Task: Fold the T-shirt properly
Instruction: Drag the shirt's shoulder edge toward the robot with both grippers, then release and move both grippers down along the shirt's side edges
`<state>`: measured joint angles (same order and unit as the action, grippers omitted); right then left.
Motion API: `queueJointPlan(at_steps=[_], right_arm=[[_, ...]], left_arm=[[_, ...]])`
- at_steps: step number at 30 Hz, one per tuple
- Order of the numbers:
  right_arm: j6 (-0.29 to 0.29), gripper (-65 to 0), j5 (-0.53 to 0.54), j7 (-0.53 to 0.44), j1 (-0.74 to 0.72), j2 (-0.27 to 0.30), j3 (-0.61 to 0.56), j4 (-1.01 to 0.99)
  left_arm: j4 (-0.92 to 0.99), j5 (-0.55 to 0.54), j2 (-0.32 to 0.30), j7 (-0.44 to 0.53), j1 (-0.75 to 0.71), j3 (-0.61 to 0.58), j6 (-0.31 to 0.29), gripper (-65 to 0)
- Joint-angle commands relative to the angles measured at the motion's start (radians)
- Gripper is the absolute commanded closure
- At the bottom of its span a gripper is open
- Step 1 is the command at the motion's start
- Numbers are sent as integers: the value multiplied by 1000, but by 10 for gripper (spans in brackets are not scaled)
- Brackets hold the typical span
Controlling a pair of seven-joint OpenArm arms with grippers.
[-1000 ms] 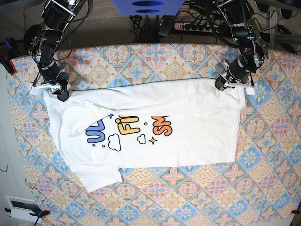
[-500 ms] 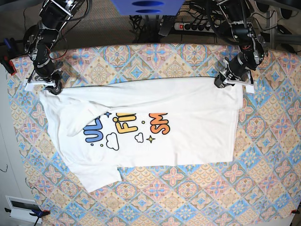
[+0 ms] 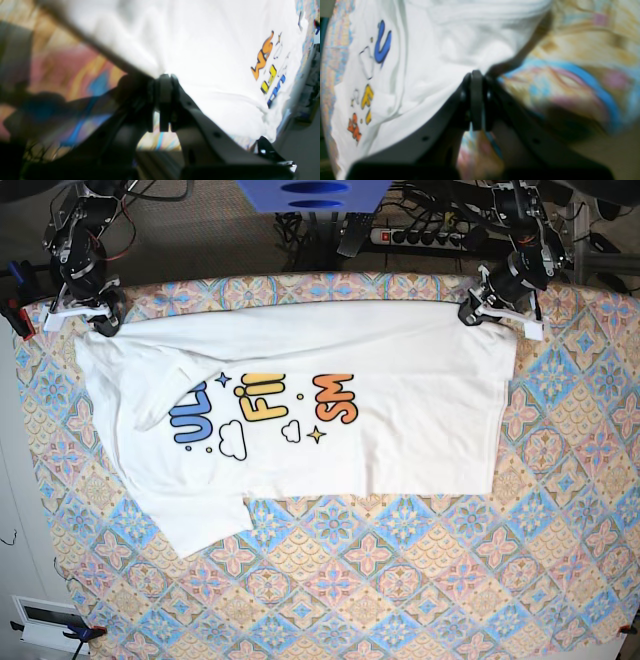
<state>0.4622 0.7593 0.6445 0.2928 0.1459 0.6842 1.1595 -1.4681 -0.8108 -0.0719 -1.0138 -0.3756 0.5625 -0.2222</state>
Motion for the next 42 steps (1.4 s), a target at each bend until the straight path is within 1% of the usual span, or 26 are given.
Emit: queueJointPlan(at_steps=[1, 6, 10, 15, 16, 19, 21, 23, 28, 29, 30, 32, 34, 36, 38, 39, 42], right_arm=[[-12, -3, 1, -21, 15, 21, 9, 46], [-12, -3, 1, -21, 78, 2, 9, 130], [-12, -3, 1, -19, 89, -4, 7, 136], [-12, -3, 1, 34, 90, -6, 9, 138], [-12, -3, 1, 34, 90, -6, 13, 138], [-12, -3, 1, 39, 92, -32, 42, 138], [-12, -3, 1, 68, 92, -38, 67, 138], [-12, -3, 1, 90, 92, -39, 90, 138], [-12, -7, 1, 94, 92, -39, 105, 138], [-12, -11, 1, 96, 92, -39, 105, 138], [-12, -29, 1, 96, 95, -39, 105, 138], [-12, -89, 1, 96, 105, -39, 105, 139], [-12, -171, 1, 96, 105, -39, 107, 139], [-12, -223, 1, 96, 105, -39, 108, 139], [-12, -236, 1, 96, 105, -39, 111, 139], [-12, -236, 1, 96, 107, -39, 118, 139], [-12, -238, 1, 96, 110, -39, 147, 139]], left_arm=[[-18, 23, -12, 2, -16, 6, 11, 0], [-24, 23, -12, 3, -62, 6, 10, 0], [-24, 23, -12, 3, -84, 6, 10, 0], [-24, 21, -12, 6, -112, 6, 10, 0], [-24, 21, -12, 6, -112, 6, 10, 0], [-24, 21, -12, 6, -122, 8, 10, 0], [-24, 21, -19, 6, -124, 8, 10, 0], [-24, 21, -27, 6, -125, 8, 10, 0], [-24, 21, -33, 3, -121, 8, 10, 0], [-24, 21, -33, 3, -121, 8, 10, 0], [-24, 21, -33, 3, -121, 8, 10, 0], [-24, 21, -33, 3, -122, 8, 10, -47], [-24, 21, -30, 2, -122, 8, 10, -130], [-24, 21, -30, 0, -124, 6, 10, -213], [-24, 21, -32, -18, -125, 6, 10, -268], [-24, 21, -32, -29, -125, 6, 10, -281], [-24, 20, -32, -43, -125, 8, 8, -292]])
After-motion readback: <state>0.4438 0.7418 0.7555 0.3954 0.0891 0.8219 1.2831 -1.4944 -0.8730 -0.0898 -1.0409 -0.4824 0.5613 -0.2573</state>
